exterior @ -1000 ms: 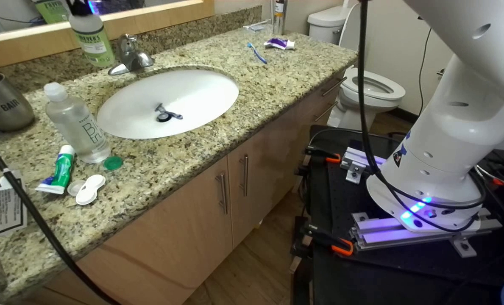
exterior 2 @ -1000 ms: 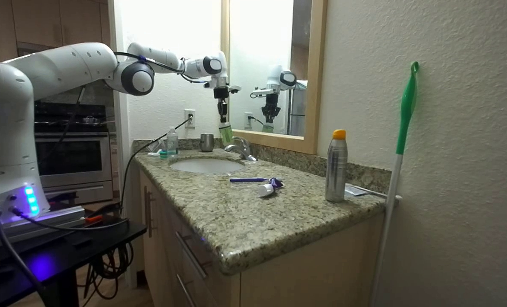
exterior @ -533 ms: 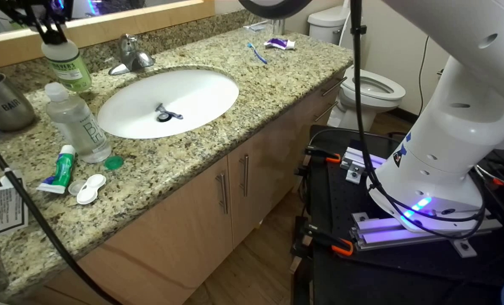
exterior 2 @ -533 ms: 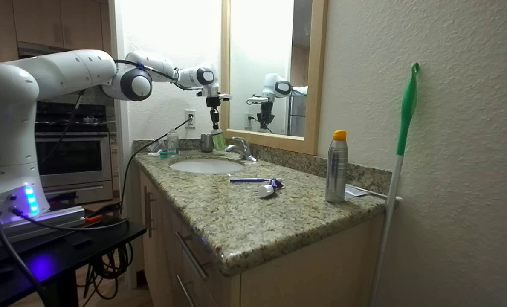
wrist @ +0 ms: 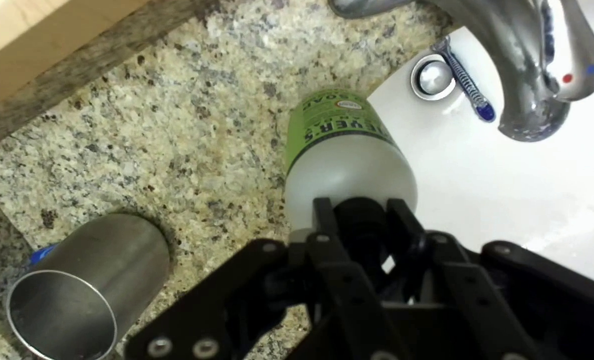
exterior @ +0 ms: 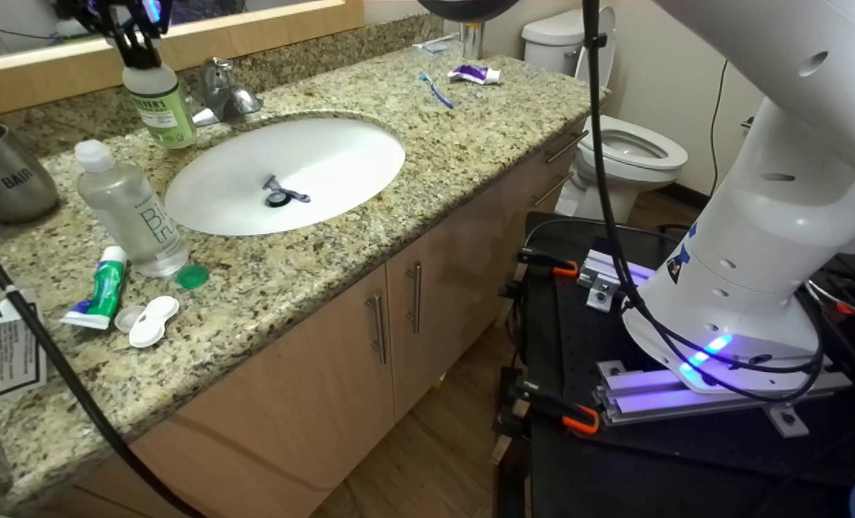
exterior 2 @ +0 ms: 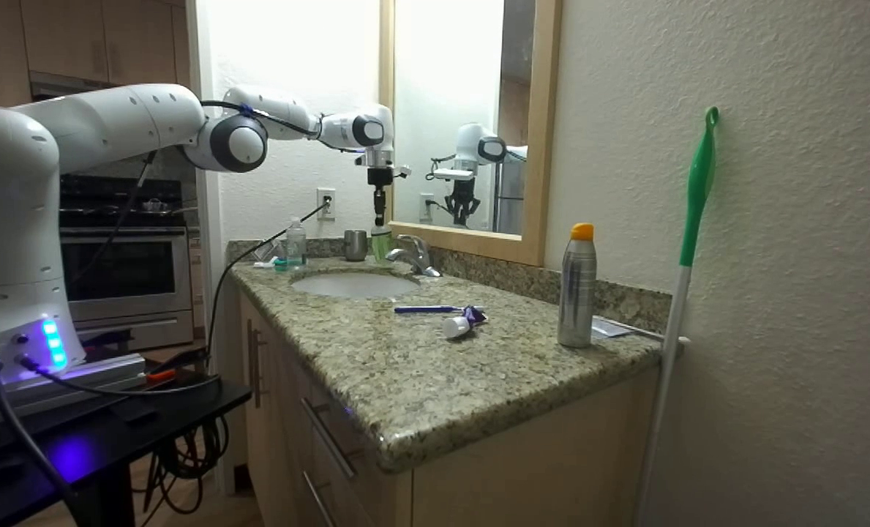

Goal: Move the green and white pump bottle to the left side of the counter

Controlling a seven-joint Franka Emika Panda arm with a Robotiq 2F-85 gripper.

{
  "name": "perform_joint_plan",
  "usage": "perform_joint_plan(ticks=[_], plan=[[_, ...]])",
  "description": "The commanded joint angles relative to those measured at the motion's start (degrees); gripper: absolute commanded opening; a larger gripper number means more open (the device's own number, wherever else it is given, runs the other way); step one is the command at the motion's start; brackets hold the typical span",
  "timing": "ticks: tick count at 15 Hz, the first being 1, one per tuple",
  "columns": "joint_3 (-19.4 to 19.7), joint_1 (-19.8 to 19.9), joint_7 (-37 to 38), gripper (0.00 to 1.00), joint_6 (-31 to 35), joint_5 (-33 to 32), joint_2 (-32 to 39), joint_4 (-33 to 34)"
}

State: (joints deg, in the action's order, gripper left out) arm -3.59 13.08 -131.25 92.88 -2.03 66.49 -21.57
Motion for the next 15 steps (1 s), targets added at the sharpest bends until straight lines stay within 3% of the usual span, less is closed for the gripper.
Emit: perform_joint_plan(ticks=[1, 15], plan=[[-1.53, -0.15, 1.75, 0.08, -1.17, 1.80, -2.08, -2.91], [-1.52, -2.65, 18.56, 0.08, 7.57, 1.93, 0.37, -3.09]])
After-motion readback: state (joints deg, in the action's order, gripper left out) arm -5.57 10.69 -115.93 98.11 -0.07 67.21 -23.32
